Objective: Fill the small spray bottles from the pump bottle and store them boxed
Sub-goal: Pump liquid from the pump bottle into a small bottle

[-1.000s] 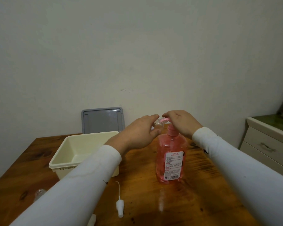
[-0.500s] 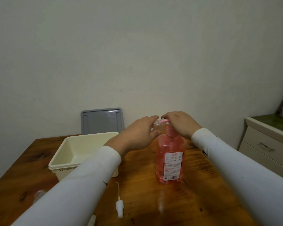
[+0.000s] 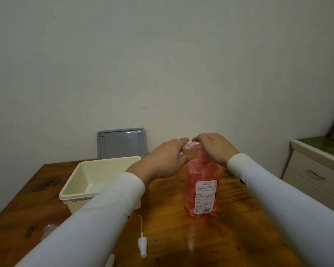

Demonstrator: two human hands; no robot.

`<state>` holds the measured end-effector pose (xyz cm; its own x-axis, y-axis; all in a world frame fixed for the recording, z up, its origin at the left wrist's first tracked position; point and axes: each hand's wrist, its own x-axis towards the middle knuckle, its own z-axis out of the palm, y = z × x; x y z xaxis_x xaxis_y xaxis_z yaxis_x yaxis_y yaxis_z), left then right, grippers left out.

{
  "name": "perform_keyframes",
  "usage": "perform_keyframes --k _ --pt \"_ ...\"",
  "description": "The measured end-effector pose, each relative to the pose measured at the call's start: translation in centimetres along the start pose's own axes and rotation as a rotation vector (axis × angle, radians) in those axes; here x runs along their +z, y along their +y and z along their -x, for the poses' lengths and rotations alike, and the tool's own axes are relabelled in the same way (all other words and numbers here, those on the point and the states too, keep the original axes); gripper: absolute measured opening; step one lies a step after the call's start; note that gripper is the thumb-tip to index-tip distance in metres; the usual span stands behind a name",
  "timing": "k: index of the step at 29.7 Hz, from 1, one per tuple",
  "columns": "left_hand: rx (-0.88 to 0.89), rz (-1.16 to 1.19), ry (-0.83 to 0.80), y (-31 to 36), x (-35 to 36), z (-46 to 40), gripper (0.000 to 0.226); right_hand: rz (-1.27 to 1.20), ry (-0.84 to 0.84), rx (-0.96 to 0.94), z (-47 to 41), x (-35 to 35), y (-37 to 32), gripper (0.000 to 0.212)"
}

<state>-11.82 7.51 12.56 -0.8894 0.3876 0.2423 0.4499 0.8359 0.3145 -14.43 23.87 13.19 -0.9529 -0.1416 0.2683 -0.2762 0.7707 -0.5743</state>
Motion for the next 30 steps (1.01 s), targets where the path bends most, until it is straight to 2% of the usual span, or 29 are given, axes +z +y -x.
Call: perform_keyframes --k 6,13,30 --pt "-0.011 -0.006 -0.027 -0.2 0.4 0.1 0.058 0.04 -0.021 0.009 0.2 0.3 0.1 0.043" --pt "0.011 0.002 -0.001 0.1 -0.4 -0.2 0.058 -0.051 0.018 0.019 0.0 -0.3 -0.3 0.042" --pt "0.012 -0.003 0.003 -0.2 0.3 -0.2 0.058 -0.064 0.009 0.023 0.2 0.2 -0.1 0.042"
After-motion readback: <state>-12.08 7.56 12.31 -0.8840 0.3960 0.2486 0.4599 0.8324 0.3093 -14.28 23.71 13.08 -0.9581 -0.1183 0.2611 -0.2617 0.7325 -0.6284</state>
